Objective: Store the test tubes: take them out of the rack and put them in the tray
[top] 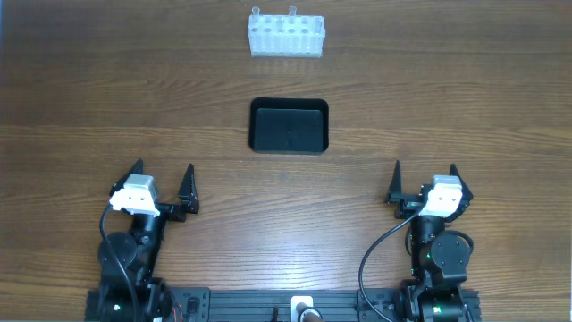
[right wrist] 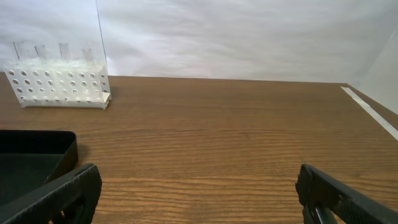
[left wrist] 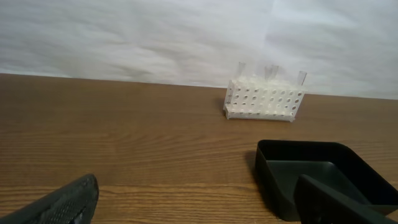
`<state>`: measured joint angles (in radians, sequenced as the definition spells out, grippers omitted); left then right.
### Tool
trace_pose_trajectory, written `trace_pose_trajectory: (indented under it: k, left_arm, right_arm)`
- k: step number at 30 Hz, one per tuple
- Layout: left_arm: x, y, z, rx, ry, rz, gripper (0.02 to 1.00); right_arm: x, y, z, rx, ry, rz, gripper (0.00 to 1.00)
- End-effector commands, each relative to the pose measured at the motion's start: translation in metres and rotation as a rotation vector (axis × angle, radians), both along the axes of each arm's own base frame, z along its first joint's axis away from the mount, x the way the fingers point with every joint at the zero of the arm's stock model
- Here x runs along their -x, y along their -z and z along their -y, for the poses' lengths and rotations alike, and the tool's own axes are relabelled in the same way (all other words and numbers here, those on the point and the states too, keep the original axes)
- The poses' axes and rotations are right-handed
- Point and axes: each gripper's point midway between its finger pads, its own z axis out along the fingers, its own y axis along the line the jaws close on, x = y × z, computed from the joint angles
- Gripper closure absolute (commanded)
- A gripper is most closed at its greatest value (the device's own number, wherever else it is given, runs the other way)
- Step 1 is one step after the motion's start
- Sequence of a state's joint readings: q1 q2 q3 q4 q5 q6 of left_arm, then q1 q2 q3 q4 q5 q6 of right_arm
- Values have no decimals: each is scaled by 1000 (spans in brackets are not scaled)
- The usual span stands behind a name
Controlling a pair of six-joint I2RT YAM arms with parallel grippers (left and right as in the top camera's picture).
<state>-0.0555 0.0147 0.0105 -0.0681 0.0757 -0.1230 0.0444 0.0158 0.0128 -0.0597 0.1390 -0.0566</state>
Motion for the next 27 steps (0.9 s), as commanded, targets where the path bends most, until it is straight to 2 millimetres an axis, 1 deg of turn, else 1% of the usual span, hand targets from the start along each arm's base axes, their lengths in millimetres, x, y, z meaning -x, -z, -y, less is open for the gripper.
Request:
trace_pose_trajectory:
  k: [1,18,25,27]
  left_arm:
    - [0,1,1,-10,8,1,20]
    - [0,1,0,-11,5,1,20]
    - [0,1,-1,-12,-3,1,18]
    - [-1,2,-4,-14,-22,-3,18]
  right_arm:
    - [0,2,1,0,0,-1,9]
    - [0,2,1,0,0,-1,9]
    - [0,2,1,0,0,-1,7]
    - [0,2,1,0,0,-1,9]
